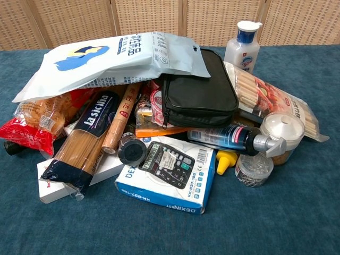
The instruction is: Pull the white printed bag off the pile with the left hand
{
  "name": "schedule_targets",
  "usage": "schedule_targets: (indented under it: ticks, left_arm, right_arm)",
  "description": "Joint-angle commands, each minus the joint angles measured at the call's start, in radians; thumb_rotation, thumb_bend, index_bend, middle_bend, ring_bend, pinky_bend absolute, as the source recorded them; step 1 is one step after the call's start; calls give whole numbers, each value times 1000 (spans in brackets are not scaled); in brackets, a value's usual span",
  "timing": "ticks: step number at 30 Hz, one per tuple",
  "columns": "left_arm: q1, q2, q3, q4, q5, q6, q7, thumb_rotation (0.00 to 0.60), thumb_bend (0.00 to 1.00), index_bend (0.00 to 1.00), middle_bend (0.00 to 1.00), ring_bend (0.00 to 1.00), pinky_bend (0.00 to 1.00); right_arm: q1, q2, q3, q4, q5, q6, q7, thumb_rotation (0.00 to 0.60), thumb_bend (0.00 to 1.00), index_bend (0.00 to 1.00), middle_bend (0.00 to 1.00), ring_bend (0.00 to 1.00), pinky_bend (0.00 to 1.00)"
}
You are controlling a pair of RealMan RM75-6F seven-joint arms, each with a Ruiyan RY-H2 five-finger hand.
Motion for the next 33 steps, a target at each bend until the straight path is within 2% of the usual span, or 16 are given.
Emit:
schedule_targets:
  ticks: [1,5,13,18,24,33]
  left_arm:
    - [-28,-39,-20,15,-14,-22,2,344,329,0,0,74,0]
    - [-61,-67,-43,-21,-53,-63,31,405,329,0,0,58,0]
    - [-128,-76,-76,-172,-231,-179,196,408,332,0,0,0,0]
    - [-163,-79,-96,-246,-322,-196,285,412,330,0,0,0,0]
    - [-193,-131,-93,-249,-338,-178,355,415,331,0,0,0,0]
    - [-236,-231,-84,-193,-332,-155,426,415,330,0,0,0,0]
  right_arm:
    - [-24,-5,-12,-24,-2,25,-34,457,291,0,0,0,0]
    - [-46,4,-14,-47,8,49,-48,457,294,0,0,0,0]
    - [-71,34,-15,-64,3,83,-45,458,309,0,0,0,0]
    - [-78,38,-16,-56,4,88,-30,459,316,0,0,0,0]
    - [-80,36,-13,-47,1,89,-15,454,317,0,0,0,0]
    - [-79,31,-8,-42,-1,85,3,449,320,0,0,0,0]
